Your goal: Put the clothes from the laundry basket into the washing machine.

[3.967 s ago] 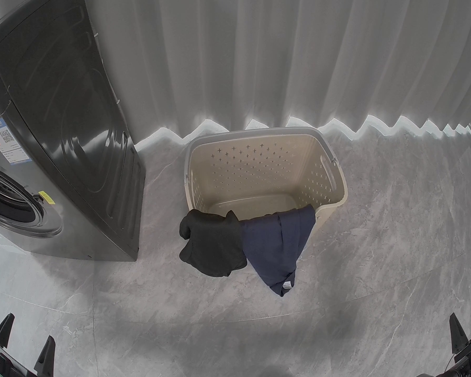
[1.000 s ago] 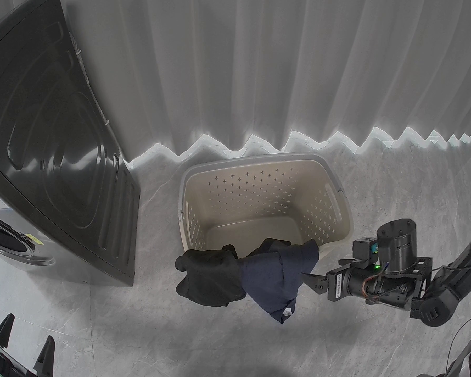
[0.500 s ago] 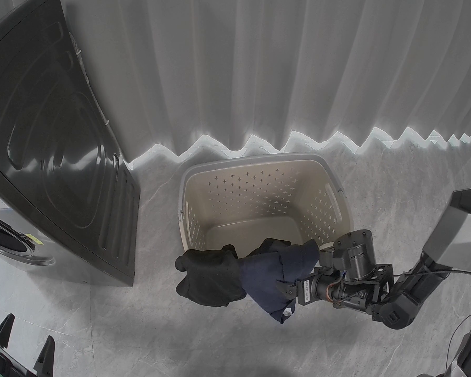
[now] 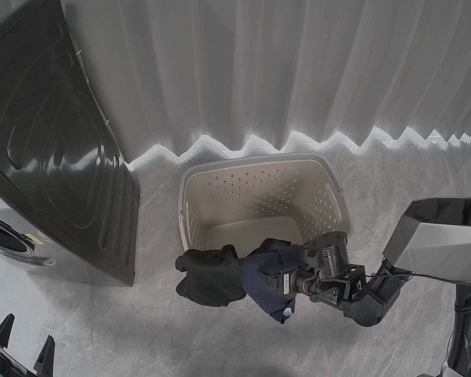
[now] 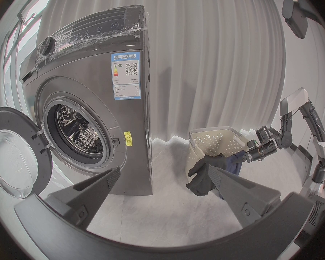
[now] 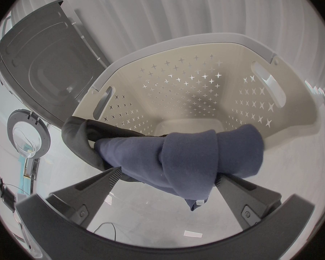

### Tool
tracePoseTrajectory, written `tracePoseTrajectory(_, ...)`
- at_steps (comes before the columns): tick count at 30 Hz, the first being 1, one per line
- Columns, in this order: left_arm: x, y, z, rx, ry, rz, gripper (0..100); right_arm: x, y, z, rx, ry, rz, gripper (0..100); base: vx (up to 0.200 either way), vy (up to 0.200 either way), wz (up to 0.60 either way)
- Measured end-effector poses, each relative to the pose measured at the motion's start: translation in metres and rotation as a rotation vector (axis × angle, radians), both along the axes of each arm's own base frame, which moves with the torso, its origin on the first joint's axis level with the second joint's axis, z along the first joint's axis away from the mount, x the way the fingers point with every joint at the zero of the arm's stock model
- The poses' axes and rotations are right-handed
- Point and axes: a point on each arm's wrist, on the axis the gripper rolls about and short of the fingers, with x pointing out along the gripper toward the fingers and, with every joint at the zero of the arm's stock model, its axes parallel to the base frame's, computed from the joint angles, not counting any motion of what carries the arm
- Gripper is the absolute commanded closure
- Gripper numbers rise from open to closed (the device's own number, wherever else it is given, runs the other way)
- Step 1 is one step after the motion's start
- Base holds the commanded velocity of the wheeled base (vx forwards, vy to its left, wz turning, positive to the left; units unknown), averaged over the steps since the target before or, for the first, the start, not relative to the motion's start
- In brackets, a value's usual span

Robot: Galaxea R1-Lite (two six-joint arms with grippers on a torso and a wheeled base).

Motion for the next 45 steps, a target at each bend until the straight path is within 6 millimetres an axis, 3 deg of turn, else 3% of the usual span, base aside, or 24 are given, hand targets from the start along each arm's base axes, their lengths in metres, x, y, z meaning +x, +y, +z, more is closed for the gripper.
tracePoseTrajectory(26, 0.0, 0.0, 0.0, -0.001, 0.0, 0.0, 0, 0.018, 0.019, -0.015, 0.058, -0.043, -0.002, 0, 0.0, 0.0, 0.0)
tracePoseTrajectory(27, 0.0, 0.0, 0.0, -0.001, 0.0, 0.0, 0, 0.018, 0.02, -0.015, 0.06, -0.046, -0.001, 100, 0.0, 0.0, 0.0)
tracePoseTrajectory(38, 0.0, 0.0, 0.0, -0.008, 0.0, 0.003, 0, 0.008, 0.027, -0.022, 0.062, -0.025, 0.024, 100, 0.0, 0.0, 0.0)
tracePoseTrajectory(45, 0.0, 0.0, 0.0, -0.008, 0.0, 0.003, 0, -0.009, 0.027, -0.012, 0.073, -0.011, 0.044, 100, 0.0, 0.0, 0.0)
